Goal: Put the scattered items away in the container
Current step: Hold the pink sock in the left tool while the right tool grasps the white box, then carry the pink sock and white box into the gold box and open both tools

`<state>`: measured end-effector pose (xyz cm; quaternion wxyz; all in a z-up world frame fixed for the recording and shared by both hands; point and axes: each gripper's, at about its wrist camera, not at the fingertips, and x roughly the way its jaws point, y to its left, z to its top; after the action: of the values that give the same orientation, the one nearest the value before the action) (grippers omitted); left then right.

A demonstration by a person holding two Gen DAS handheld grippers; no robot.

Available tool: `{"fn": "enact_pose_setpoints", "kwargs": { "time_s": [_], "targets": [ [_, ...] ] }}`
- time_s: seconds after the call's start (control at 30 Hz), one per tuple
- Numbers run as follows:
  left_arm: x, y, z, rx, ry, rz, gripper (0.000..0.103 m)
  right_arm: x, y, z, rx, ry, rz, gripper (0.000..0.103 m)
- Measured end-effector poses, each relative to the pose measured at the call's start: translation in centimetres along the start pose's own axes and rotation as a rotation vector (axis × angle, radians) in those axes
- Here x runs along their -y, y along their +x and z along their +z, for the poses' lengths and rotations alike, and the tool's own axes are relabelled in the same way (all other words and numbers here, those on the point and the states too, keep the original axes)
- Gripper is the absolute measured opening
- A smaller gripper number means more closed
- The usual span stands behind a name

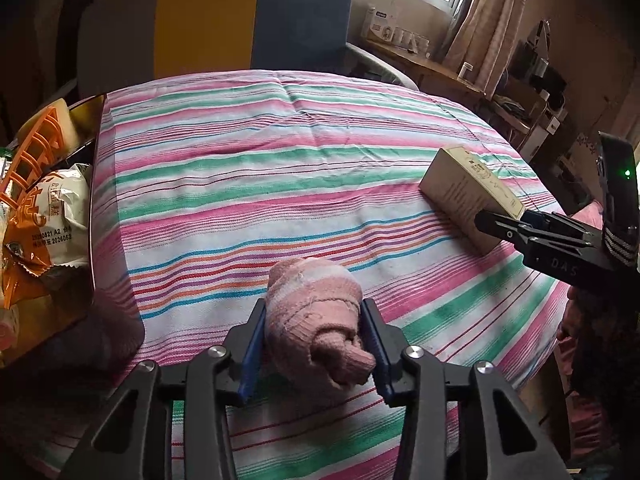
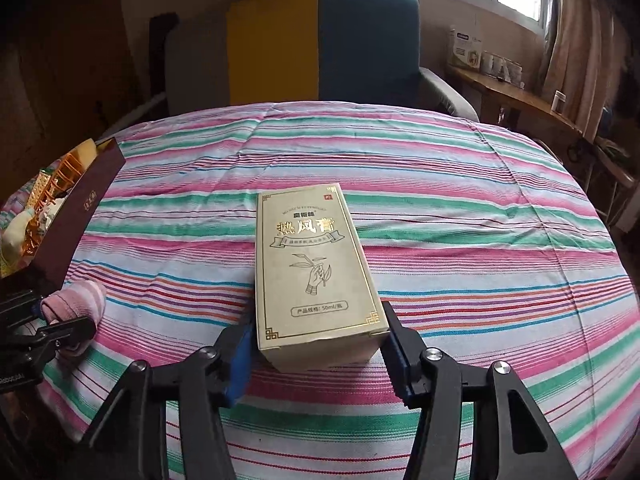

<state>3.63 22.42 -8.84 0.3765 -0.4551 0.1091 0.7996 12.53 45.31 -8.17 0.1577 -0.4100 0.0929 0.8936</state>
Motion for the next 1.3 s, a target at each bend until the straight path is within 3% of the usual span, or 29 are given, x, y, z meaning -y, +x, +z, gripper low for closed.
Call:
{"fn": "enact_pose_setpoints", "kwargs": {
  "time_s": [0.5, 0.77, 1.0, 1.3],
  "targets": [
    [0.0, -2.1, -1.6, 0.026, -0.002, 0.022, 0.044, -4.9, -1.6, -2.4, -0.058, 0.045, 0.006, 0.054],
    [-0.2, -3.9, -1.9, 0.076, 0.006, 0.012, 0.043, -6.6, -2.8, -3.5, -0.03, -0.013, -0.01, 0.052],
    [-2.2, -6.9, -1.5, 0.155, -0.048, 0.025, 0.043, -7.9, -4.5, -2.1, 0.018, -0.034, 0.052, 0.052],
    [-7.5, -11.2, -1.3, 0.252, -0.169, 0.11, 0.043, -12.9, -5.4, 0.5, 0.056, -0.115, 0.163, 0.052]
  ]
}}
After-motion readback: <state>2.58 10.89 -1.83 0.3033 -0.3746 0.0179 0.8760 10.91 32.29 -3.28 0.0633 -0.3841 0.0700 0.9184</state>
